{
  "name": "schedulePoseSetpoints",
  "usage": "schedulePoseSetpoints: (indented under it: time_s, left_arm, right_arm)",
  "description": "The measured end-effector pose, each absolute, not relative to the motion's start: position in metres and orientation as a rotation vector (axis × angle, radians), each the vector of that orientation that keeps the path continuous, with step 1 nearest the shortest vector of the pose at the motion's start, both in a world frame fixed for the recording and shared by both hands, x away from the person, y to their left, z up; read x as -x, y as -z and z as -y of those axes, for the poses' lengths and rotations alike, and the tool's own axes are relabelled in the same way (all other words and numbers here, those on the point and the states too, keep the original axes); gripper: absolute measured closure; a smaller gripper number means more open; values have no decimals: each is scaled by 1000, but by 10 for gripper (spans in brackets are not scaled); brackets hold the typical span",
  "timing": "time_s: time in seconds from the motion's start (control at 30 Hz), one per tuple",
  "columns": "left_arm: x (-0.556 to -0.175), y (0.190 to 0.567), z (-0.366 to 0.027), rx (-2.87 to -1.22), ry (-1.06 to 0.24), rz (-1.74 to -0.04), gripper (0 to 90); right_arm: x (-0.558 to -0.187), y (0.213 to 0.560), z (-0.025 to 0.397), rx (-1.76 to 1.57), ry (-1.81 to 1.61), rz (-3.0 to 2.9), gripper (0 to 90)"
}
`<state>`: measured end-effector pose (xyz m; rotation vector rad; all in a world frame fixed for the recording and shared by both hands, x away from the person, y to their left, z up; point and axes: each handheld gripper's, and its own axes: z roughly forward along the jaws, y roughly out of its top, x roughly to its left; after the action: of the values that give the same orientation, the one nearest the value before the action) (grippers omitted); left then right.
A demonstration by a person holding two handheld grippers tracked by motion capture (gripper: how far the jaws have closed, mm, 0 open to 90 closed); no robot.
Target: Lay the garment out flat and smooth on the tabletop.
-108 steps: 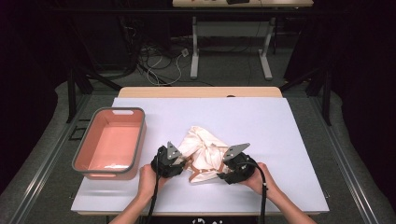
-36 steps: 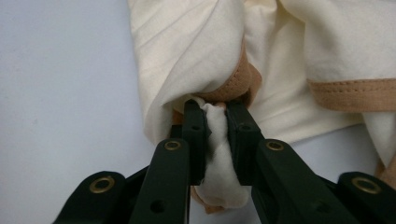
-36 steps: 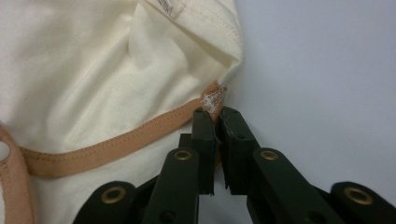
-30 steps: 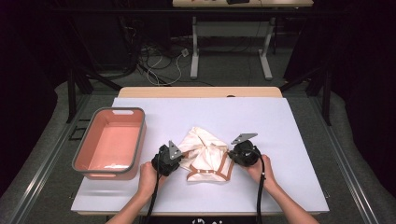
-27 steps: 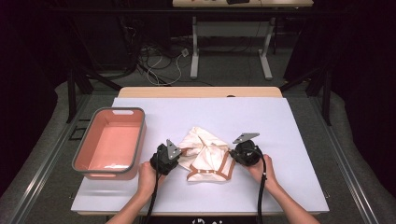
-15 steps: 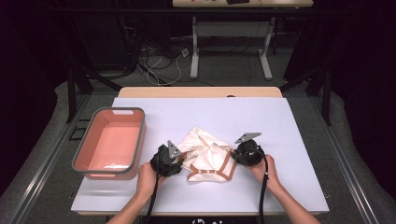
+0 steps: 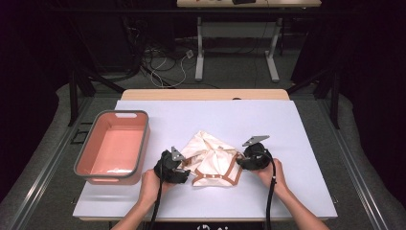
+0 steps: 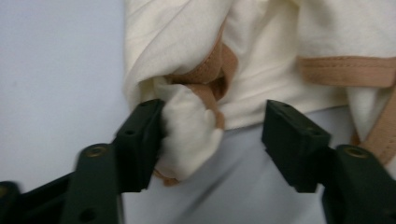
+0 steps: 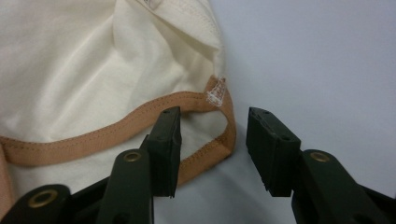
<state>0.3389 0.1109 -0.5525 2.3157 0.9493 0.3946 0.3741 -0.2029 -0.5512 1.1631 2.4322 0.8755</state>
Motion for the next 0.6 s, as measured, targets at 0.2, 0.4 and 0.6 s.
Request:
schedulePoseSetpoints:
  time_s: [0.2, 0.4, 0.6]
  left_arm:
    - [-334, 557, -108, -2300, -408, -832, 770]
    - [-335, 557, -106, -2282, -438, -843, 810]
    - [-336, 548, -113, -2231, -510, -873, 812]
  right_arm:
    - [-374, 552, 201, -1161, -895, -2436, 638]
    - [-374, 552, 200, -1160, -909, -2433, 835]
    - [-371, 550, 200, -1140, -890, -2414, 862]
